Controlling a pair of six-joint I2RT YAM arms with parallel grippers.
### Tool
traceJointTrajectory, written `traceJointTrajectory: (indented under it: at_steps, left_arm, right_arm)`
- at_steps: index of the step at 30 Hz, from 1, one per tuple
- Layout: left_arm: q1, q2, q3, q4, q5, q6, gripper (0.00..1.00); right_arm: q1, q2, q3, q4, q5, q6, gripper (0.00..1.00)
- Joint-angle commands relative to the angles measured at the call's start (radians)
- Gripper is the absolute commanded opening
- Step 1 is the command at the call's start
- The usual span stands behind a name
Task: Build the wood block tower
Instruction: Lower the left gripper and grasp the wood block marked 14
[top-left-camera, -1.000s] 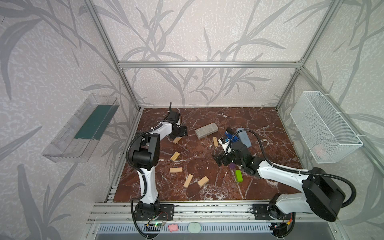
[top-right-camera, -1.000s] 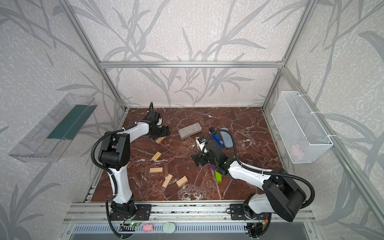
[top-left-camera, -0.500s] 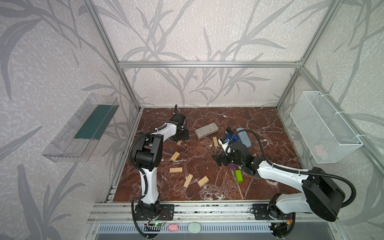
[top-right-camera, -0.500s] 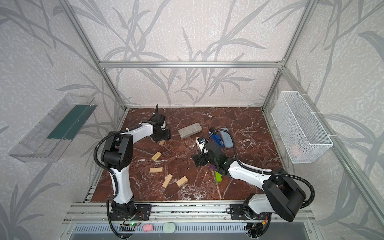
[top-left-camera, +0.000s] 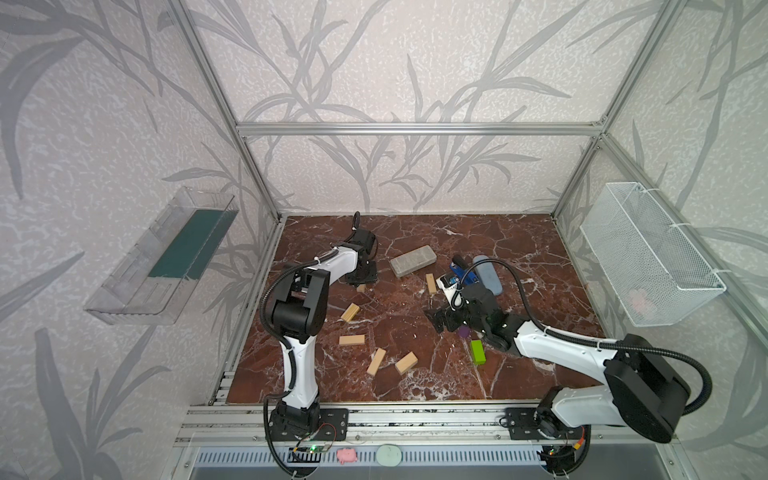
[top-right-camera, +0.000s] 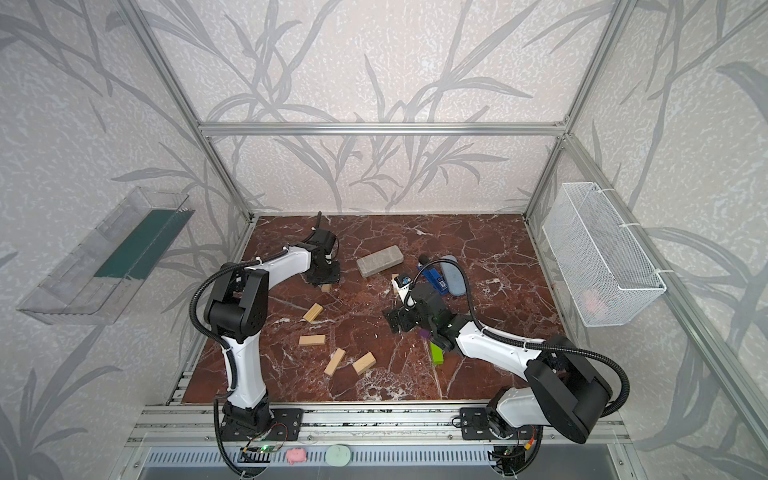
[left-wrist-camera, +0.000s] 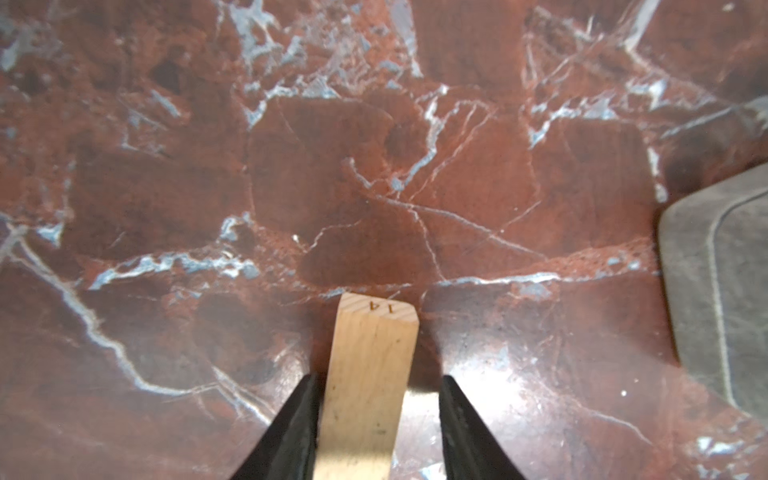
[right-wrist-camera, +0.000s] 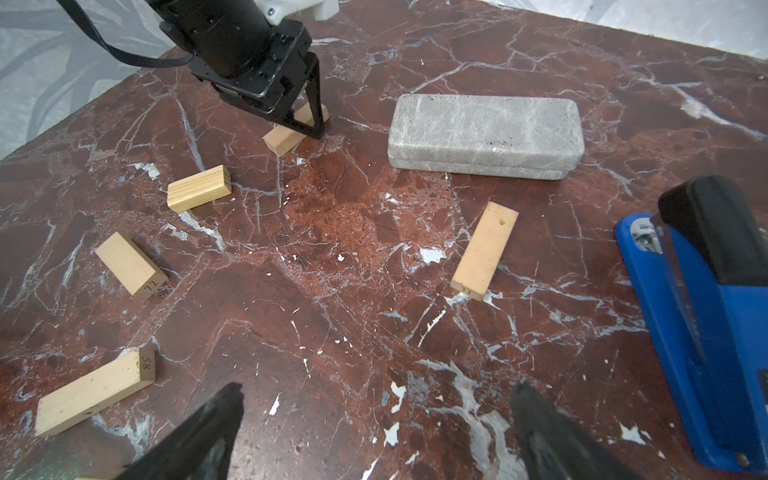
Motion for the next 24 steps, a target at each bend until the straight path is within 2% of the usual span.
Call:
traceJointTrajectory:
  at_steps: [1, 15, 24]
  left_arm:
    - [-0.012, 0.026, -0.016, -0.079, -0.004, -0.006, 0.4]
    - [-0.083, -0.064, -0.103, -0.095, 0.008, -0.069, 0.24]
    - [-0.188, -0.177, -0.228, -0.063, -0.007, -0.165, 0.19]
  right_arm:
    - [0.006, 0.008, 0.016, 0.016, 0.015, -0.007, 0.99]
    - [0.005, -0.017, -0.005, 0.019, 0.019, 0.014, 0.99]
    - [0.001, -0.097, 0.03, -0.169, 0.023, 0.08, 0.99]
